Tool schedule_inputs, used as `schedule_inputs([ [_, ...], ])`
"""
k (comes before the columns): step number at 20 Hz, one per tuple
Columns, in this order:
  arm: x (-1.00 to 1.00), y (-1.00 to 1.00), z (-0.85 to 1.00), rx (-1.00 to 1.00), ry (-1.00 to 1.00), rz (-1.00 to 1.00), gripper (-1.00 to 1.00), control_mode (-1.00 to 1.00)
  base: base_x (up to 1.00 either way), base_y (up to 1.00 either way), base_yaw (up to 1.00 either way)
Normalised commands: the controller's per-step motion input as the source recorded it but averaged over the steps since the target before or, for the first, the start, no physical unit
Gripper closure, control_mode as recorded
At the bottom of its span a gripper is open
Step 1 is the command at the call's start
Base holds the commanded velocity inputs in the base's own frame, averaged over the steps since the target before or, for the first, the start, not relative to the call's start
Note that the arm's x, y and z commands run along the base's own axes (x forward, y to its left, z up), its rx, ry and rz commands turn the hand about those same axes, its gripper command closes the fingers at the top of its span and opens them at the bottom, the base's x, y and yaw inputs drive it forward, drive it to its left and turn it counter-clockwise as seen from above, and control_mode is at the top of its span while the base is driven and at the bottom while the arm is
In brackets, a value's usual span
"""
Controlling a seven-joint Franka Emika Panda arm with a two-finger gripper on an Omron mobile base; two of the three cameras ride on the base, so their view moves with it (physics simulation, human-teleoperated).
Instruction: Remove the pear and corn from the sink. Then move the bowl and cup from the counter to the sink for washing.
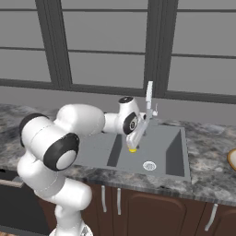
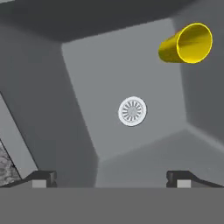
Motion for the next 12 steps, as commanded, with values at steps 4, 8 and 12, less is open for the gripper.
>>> schedule_inputs([
  [4, -0.46, -0.24, 0.29, 0.04, 0.00, -0.30, -1.00, -1.00, 0.00, 0.00, 0.00],
  [8, -0.48, -0.23, 0.26, 0.01, 0.00, -0.29, -1.00, -1.00, 0.00, 0.00, 0.00],
  [12, -0.44, -0.28, 0.21, 0.00, -0.10, -0.22, -1.00, -1.00, 0.00, 0.00, 0.00],
])
